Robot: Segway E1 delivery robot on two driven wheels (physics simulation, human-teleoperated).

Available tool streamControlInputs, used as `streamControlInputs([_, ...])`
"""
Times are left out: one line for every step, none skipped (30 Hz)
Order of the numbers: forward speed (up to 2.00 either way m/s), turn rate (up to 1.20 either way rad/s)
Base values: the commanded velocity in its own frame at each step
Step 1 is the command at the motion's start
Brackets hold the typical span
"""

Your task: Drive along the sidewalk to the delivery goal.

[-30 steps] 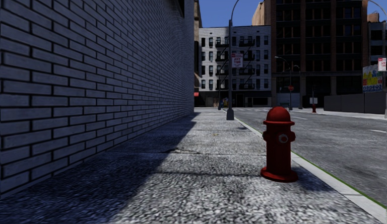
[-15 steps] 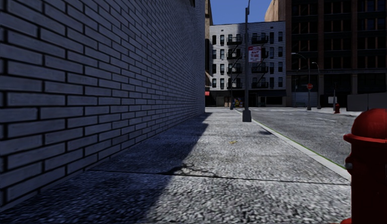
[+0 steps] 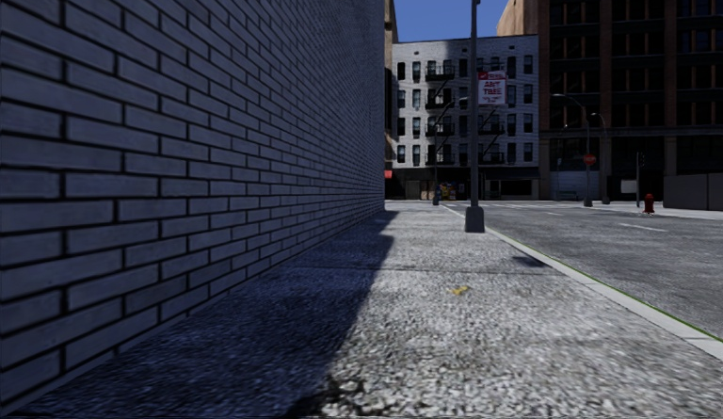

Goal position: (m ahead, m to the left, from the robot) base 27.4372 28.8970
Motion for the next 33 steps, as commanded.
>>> streamControlInputs([2.0, 0.0])
streamControlInputs([2.0, 0.0])
streamControlInputs([2.0, -0.05])
streamControlInputs([2.0, -0.09])
streamControlInputs([2.0, -0.12])
streamControlInputs([2.0, -0.14])
streamControlInputs([2.0, -0.15])
streamControlInputs([2.0, -0.15])
streamControlInputs([2.0, -0.15])
streamControlInputs([2.0, -0.16])
streamControlInputs([2.0, -0.19])
streamControlInputs([2.0, -0.21])
streamControlInputs([2.0, -0.22])
streamControlInputs([2.0, -0.22])
streamControlInputs([2.0, -0.22])
streamControlInputs([2.0, -0.22])
streamControlInputs([2.0, -0.22])
streamControlInputs([2.0, -0.22])
streamControlInputs([2.0, -0.22])
streamControlInputs([2.0, -0.22])
streamControlInputs([2.0, -0.22])
streamControlInputs([2.0, -0.23])
streamControlInputs([2.0, -0.23])
streamControlInputs([2.0, -0.23])
streamControlInputs([2.0, -0.23])
streamControlInputs([2.0, -0.23])
streamControlInputs([2.0, -0.23])
streamControlInputs([2.0, -0.23])
streamControlInputs([2.0, -0.23])
streamControlInputs([2.0, -0.23])
streamControlInputs([2.0, -0.23])
streamControlInputs([2.0, -0.23])
streamControlInputs([2.0, -0.23])
